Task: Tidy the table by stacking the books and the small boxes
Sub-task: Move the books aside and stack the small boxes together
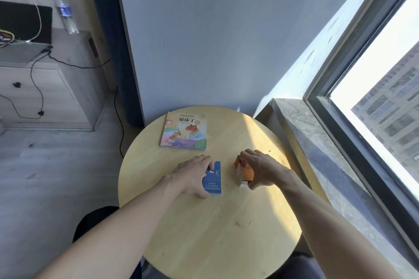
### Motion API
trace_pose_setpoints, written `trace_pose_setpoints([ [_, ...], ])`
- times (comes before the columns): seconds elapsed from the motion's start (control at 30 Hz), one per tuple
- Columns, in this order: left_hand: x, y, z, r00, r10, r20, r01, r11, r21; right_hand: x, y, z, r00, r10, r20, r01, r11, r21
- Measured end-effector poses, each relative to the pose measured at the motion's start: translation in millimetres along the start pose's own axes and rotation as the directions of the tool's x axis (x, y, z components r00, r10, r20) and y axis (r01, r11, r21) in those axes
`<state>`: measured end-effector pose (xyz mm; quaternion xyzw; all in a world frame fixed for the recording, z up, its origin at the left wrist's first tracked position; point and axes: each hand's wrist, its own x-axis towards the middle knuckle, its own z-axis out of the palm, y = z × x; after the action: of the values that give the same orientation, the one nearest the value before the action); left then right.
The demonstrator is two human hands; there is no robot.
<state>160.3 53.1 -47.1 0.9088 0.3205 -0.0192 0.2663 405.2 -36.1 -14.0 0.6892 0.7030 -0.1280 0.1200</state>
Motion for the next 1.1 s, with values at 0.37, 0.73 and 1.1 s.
trace_pose_setpoints([
  [0.37,14,6,4,1.000,0.028,0.010,-0.028,1.000,-0.014,4,-30,13,0.994,-0.072,-0.085,0.080,0.993,0.088],
  [0.73,12,8,8,0.999,0.033,0.025,-0.033,0.999,-0.012,3,-30,14,0.994,-0.076,-0.079,0.083,0.992,0.091],
  [1.1,-9,6,18,0.917,-0.341,-0.208,0.246,0.892,-0.380,-1,-31,13,0.992,-0.080,-0.094,0.090,0.991,0.100],
])
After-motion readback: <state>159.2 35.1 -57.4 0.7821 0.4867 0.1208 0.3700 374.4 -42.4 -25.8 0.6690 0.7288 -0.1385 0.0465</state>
